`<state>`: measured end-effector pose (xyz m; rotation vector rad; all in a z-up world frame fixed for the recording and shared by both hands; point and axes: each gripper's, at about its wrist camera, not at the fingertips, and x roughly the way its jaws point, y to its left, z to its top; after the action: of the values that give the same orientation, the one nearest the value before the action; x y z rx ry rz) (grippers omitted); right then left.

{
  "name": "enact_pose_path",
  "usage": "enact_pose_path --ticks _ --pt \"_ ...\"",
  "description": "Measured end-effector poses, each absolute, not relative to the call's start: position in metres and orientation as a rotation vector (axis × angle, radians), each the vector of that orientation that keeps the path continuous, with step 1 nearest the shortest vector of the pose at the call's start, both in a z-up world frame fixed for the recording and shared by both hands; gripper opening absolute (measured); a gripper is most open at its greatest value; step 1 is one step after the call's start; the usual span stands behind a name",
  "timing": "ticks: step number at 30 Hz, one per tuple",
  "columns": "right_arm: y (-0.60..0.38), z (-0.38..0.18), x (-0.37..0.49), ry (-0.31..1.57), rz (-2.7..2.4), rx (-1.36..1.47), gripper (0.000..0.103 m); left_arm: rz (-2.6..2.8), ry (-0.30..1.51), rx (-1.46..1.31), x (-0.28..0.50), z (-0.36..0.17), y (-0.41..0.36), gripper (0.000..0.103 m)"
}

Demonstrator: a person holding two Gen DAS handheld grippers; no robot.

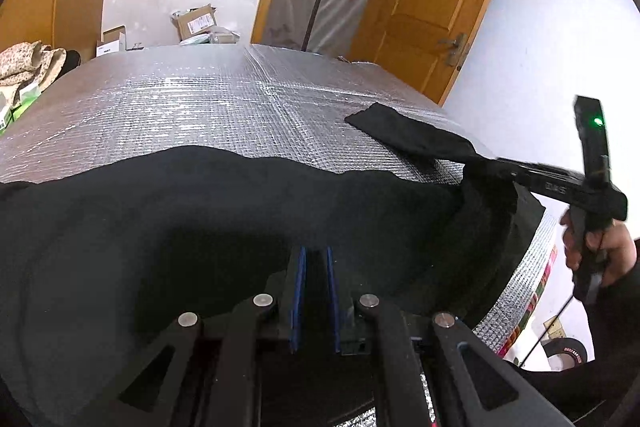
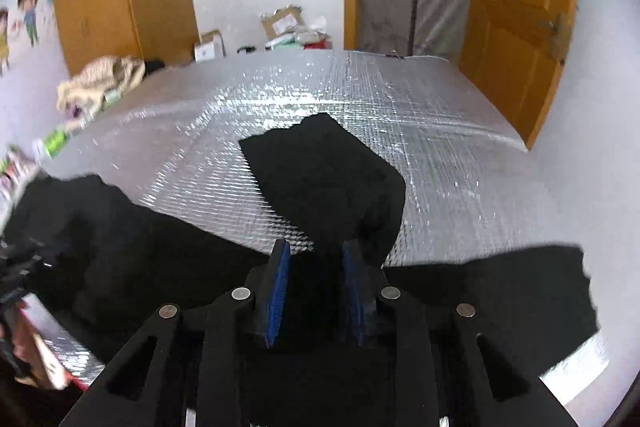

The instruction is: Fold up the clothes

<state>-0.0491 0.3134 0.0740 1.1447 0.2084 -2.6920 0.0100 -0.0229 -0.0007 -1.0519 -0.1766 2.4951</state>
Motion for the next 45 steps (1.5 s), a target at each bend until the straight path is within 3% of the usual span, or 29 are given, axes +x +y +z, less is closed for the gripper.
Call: enact_pose_path --ticks 6,9,10,11,15,23,26,31,33,38,41,45 --pt "0.297 0.051 -0.075 0.526 -2.615 1.242 0.028 2.498 -0.18 -1.058 0.009 -0.003 -0.023 0.011" --pt "0.3 0.047 -0.083 0.545 -2.605 1.257 0.028 2.496 -0.182 -1.068 0.008 -0.005 -0.024 0.011" --pt "0.304 0.049 -0.084 0.517 -2.614 1.244 0.023 2.495 -0.181 -1.071 0.008 -0.006 -0.024 0.011" --pt "0.308 0.052 -0.084 0.477 -2.629 1.221 0.011 2.495 -0.18 -1.073 0.008 -0.006 -0.023 0.011" --pt "0.339 0.072 -0.078 0.207 -2.693 1.147 0.01 2.487 -0.171 -1.069 0.01 -0.005 -0.022 0.011" --pt "0.434 0.09 -0.023 -0.576 -2.734 1.049 0.01 2.455 -0.143 -1.051 0.013 0.0 -0.015 0.011" --pt "0.446 0.075 -0.002 -0.696 -2.727 1.138 0.011 2.438 -0.129 -1.037 0.015 0.003 -0.011 0.011" --pt "0.44 0.052 0.006 -0.559 -2.705 1.379 0.017 2.408 -0.109 -1.027 0.015 0.004 -0.005 0.011" --pt "0.434 0.055 0.009 -0.445 -2.748 1.377 0.027 2.407 -0.11 -1.036 0.015 0.002 -0.004 0.011" --pt "0.421 0.076 0.016 -0.231 -2.815 1.281 0.027 2.429 -0.116 -1.074 0.009 -0.005 -0.008 0.011" --pt "0.425 0.089 0.023 -0.288 -2.874 1.127 0.028 2.441 -0.106 -1.119 0.006 -0.013 -0.01 0.011" --pt "0.442 0.097 0.025 -0.523 -2.844 0.995 0.028 2.44 -0.115 -1.117 0.007 -0.015 -0.011 0.011"
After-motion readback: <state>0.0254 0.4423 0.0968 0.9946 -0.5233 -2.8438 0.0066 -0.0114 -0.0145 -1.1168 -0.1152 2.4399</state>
